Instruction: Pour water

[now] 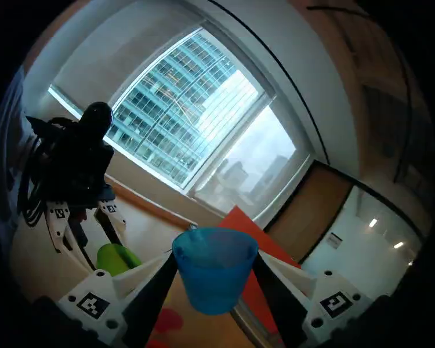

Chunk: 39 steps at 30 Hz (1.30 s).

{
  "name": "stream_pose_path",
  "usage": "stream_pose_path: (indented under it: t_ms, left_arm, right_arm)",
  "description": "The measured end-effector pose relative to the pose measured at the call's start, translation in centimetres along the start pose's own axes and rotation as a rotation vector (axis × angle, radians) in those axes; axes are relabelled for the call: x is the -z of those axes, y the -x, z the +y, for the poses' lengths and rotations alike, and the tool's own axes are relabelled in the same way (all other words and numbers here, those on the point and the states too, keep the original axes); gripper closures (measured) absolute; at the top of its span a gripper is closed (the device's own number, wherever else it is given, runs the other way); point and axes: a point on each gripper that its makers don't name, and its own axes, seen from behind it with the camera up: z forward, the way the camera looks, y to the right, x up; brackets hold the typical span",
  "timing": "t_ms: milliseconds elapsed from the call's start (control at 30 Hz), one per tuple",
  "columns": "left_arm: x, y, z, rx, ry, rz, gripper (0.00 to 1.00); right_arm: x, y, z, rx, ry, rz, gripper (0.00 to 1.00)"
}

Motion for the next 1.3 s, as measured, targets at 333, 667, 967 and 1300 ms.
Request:
stream_pose_path:
  t_ms: [333,667,967,1300]
  left_arm:
    - [-0.2,-0.1,0.3,-0.004,0.012,0.003,0.15]
    - [-0.2,-0.1,0.7,-0.008,0.024,0.002,0.15]
    - [0.0,-0.1,1.0,-0.016,0.029,0.0,0.15]
    - [0.0,-0.2,1.0,-0.015,0.031,0.002,0.15]
  right_arm:
    - [-0.8,-1.4,0.4,0.142,0.036,-0.005,0.1]
    - [-1.4,-2.2,1.0,0.277,0.059,-0.019,0.1]
    - [-1.6,-2.2,2.0,0.376,0.083,-0.034,0.1]
    - [-1.7,-2.5,2.8,0.443,0.099,-0.037,0.1]
